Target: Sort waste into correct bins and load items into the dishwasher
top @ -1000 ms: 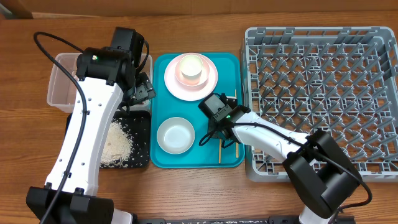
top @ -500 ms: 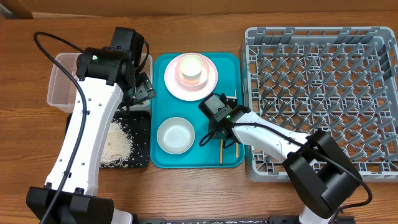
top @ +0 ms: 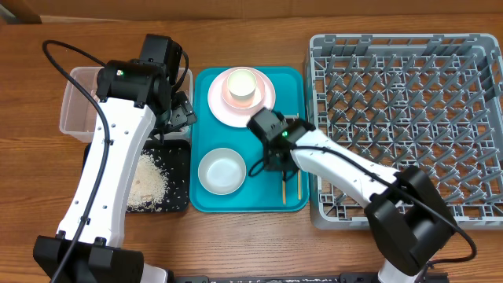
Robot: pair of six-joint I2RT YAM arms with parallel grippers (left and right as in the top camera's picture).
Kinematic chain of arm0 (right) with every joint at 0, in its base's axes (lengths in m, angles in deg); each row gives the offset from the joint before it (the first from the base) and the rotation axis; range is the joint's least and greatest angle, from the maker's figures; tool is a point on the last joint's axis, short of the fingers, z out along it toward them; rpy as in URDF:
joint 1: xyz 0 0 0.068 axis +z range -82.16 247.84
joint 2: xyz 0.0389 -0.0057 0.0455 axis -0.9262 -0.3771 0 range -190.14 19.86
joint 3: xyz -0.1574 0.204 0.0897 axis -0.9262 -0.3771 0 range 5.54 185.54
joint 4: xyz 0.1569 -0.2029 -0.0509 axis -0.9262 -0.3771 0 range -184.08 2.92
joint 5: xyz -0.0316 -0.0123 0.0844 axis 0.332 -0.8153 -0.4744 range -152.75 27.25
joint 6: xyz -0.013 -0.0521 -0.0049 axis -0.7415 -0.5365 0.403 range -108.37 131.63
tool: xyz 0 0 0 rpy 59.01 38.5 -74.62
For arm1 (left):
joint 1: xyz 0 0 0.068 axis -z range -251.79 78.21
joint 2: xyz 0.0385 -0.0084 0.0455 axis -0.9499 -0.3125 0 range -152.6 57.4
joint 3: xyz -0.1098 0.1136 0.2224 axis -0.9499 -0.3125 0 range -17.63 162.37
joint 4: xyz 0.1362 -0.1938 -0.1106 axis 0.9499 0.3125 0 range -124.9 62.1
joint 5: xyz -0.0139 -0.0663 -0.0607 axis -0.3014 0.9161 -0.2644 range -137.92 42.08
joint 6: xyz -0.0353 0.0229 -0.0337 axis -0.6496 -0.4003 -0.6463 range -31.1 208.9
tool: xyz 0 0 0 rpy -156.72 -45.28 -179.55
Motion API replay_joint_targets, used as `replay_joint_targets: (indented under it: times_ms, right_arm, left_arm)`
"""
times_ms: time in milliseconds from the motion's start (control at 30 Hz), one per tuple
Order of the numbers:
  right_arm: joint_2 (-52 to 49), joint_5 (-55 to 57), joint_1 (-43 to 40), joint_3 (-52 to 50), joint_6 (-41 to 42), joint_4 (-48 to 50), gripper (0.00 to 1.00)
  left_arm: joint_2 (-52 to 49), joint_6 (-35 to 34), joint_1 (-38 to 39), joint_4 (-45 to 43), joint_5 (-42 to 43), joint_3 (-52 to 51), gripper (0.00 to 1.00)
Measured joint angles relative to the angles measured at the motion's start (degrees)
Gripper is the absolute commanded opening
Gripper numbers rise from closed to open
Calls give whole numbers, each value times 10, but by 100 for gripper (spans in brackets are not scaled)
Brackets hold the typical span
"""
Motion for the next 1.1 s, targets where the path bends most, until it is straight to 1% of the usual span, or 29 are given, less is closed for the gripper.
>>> replay_joint_targets:
  times_ms: [167,300,500,667,900,1100]
  right_arm:
    - [8,7,0,107,-53,-84,4]
    - [16,53,0,162,-78,-151,4]
    - [19,129,-12,180,-92,-214,4]
    - [19,156,-47,180,-95,-247,4]
    - [19,158,-101,180,-97,-248,4]
    - [19,122,-135,176,-143,-205,4]
  left_arm:
    - [0,0,0,0,0,0,100]
    - [0,0,0,0,0,0,100]
    - [0,0,0,0,0,0,100]
    - [0,0,0,0,0,0,100]
    - [0,0,0,0,0,0,100]
    - [0,0,0,0,0,0,100]
